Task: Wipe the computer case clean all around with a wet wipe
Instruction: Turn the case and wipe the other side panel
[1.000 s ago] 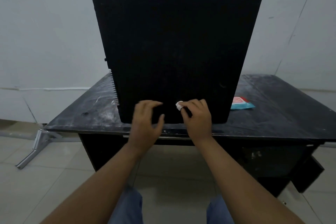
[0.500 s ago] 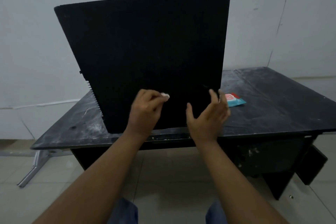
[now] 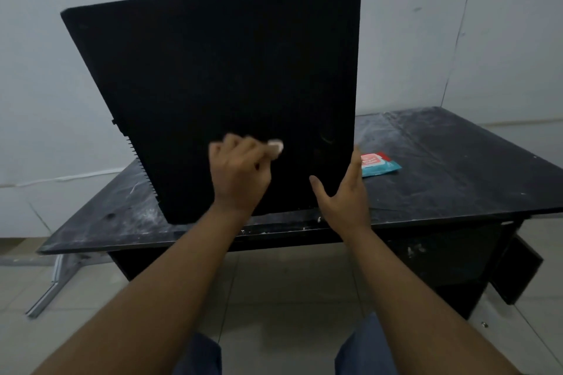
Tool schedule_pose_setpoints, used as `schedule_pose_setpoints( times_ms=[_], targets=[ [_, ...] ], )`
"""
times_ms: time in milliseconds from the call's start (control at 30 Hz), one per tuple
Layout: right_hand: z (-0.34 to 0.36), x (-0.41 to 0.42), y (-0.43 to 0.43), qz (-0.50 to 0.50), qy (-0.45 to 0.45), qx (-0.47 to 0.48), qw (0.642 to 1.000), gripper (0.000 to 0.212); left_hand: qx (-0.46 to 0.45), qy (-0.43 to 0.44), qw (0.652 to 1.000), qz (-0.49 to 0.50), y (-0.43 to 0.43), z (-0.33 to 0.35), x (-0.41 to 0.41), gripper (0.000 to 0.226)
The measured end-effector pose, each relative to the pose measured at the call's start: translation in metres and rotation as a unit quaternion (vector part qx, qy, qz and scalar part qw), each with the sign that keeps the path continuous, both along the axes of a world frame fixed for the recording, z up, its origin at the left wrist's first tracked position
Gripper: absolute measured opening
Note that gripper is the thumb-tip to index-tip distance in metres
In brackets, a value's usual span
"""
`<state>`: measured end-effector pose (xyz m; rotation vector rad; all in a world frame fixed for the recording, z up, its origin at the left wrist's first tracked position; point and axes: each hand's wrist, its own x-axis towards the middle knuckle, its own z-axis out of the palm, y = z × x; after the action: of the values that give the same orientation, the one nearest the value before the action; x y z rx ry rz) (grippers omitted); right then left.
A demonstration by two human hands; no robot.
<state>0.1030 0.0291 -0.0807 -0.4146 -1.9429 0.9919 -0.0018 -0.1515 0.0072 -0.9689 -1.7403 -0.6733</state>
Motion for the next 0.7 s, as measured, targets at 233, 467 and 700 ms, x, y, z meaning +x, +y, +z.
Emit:
schedule_pose_setpoints(
  times_ms=[233,467,700],
  targets=[
    [0.000,0.000,0.001,0.000,-0.024,-0.012,1.000,0.106,0.043,0.035,0.998,-0.009,0.018,0.046,0.002,0.013],
    [0.000,0.004,-0.001,0.018,-0.022,-0.019,0.999,0.107,-0.210,-0.015,0.977,0.020,-0.002,-0.054,0.009,0.013],
    [-0.004,0.001,0.004,0.029,-0.027,-0.030,0.999,0.103,0.032,0.029,0.998,0.043,0.033,0.064,0.020,0.017]
  ],
)
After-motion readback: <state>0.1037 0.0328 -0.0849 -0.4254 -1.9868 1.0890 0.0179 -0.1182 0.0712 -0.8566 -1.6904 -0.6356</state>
